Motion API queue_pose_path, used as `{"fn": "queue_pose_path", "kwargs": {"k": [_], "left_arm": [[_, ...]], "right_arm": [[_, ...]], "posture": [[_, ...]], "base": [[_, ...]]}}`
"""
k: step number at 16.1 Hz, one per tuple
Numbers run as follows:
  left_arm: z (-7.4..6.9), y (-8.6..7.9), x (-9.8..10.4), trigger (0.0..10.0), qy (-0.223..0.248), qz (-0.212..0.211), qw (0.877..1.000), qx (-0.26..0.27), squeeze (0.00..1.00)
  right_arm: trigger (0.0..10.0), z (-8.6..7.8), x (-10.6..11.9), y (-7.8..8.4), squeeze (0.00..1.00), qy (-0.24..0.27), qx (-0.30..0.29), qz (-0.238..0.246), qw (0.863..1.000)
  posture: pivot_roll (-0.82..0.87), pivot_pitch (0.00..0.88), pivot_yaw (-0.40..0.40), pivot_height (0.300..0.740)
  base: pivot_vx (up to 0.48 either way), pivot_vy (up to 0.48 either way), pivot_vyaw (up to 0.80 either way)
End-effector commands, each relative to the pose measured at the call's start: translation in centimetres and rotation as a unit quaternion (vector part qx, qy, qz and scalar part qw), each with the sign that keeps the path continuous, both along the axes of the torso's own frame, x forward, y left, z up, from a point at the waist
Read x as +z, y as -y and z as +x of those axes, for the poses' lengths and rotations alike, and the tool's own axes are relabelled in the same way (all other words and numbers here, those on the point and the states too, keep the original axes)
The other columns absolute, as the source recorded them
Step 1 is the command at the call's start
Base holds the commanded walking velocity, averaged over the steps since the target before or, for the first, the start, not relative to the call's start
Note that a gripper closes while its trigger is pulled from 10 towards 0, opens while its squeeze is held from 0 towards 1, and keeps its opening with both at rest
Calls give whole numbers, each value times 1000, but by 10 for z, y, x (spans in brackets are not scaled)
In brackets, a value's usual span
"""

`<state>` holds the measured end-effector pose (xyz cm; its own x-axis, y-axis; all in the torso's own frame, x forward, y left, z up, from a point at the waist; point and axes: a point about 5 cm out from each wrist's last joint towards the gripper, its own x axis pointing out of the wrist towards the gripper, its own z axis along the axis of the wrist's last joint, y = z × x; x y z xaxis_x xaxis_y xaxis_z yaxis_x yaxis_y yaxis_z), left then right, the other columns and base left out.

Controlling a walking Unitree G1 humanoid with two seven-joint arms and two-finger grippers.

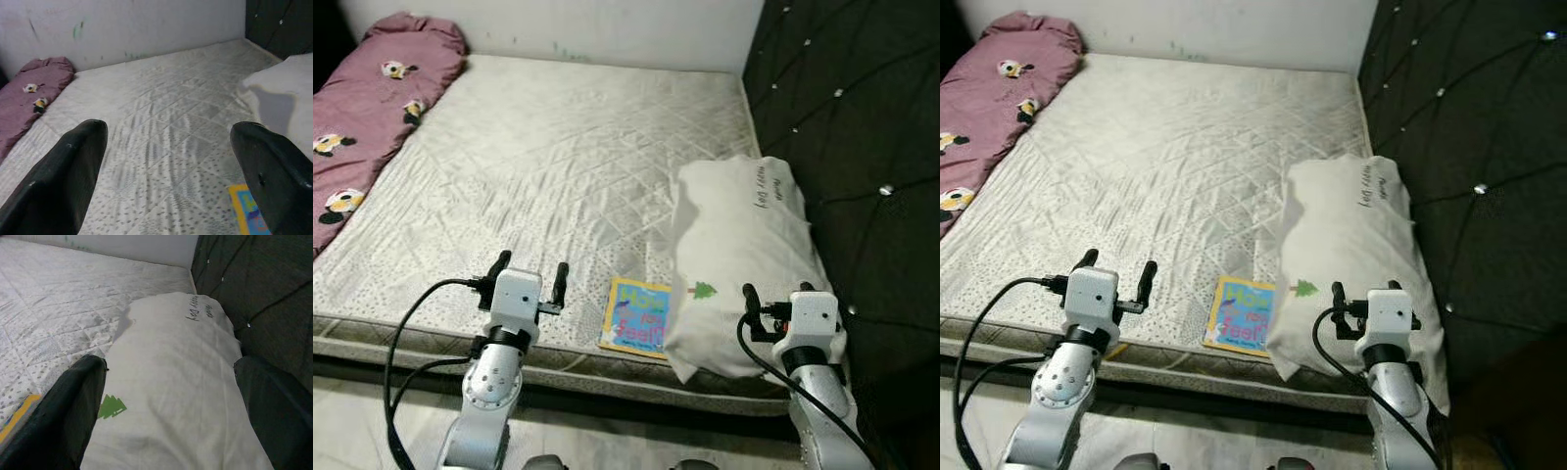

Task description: Clean up the room

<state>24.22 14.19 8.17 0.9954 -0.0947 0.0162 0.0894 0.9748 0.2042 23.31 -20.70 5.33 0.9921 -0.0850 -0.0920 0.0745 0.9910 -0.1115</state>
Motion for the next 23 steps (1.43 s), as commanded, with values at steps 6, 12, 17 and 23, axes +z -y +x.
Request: {"fn": "queue_pose_path", "kwargs": {"k": [6,12,17,23], "left_arm": [[3,0,-2,10000,-21,-39,999,-4,0],[2,-1,-7,10000,-36,-50,998,-6,0],[3,4,-8,10000,-45,-73,996,-9,0],[5,3,-9,10000,-52,-85,995,-9,0]], "right_arm": [[10000,3,0,-16,0,-9,28,45,999],[10000,1,1,-11,0,-9,26,36,999],[10000,1,-1,-17,0,-12,40,41,998],[10000,3,0,-15,0,-8,34,39,999]], "posture": [[4,0,9,740],[-11,0,14,740],[-14,0,14,740],[-19,0,16,740]], "base": [[0,0,-400],[0,228,-617],[0,464,0],[0,480,0]]}}
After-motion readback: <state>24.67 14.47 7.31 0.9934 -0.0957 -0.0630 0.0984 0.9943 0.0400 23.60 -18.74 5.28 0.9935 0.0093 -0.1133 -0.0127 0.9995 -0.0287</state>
